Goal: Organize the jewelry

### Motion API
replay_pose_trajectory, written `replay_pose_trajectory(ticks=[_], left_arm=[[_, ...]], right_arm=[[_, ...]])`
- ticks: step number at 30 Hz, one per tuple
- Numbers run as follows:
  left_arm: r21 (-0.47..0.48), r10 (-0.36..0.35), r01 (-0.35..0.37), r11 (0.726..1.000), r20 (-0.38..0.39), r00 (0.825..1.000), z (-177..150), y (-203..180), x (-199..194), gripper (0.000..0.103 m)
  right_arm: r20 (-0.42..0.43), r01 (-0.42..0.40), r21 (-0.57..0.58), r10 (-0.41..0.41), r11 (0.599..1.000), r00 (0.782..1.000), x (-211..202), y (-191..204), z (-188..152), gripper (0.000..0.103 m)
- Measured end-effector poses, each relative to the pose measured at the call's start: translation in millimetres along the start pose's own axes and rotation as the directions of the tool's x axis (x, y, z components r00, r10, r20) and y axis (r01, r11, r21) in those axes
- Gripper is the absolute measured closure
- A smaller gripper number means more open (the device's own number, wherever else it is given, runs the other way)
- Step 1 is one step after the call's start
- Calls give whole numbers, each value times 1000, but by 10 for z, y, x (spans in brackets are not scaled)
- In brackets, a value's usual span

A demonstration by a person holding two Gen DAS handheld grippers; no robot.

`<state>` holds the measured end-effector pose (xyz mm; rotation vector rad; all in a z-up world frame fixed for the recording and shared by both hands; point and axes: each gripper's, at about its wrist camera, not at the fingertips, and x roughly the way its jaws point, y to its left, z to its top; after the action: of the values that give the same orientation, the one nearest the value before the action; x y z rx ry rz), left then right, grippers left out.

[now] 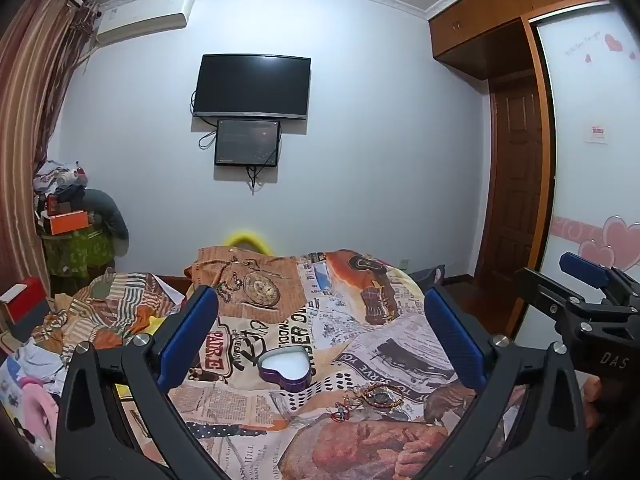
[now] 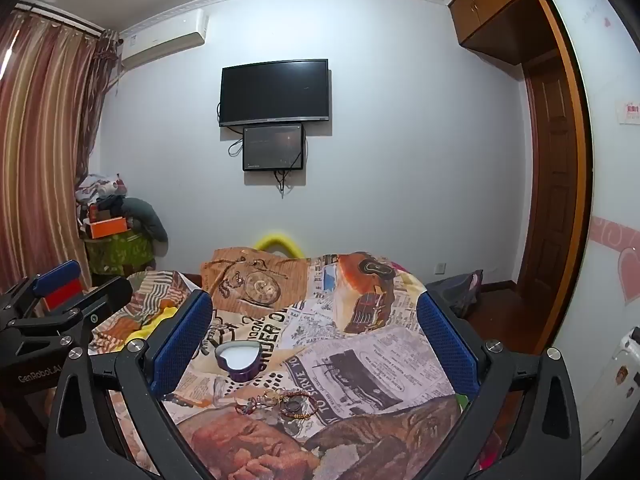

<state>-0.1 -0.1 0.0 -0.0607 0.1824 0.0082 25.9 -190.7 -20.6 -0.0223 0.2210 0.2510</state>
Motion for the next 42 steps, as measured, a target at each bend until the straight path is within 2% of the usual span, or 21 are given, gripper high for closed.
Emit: replay_pose_trajectory(ticks=[5, 10, 12, 42], left_arm=[[-1, 27, -27, 1000, 6, 1000, -5, -42, 13, 0], [-7, 17, -17, 1000, 1, 1000, -58, -95, 58, 0], [-19, 8, -8, 1000, -4, 1000, -29, 23, 64, 0], [-16, 13, -13, 1000, -20, 1000, -158, 41, 124, 0]], right_arm=[[-2, -1, 2, 1, 1000, 1000, 8, 3, -2, 2], [-4, -2, 0, 2, 1000, 1000, -2, 1, -2, 2], [-7, -4, 0, 4, 1000, 1000, 9, 18, -18, 2], [-20, -7, -2, 7, 1000, 1000, 31, 27, -17, 2]])
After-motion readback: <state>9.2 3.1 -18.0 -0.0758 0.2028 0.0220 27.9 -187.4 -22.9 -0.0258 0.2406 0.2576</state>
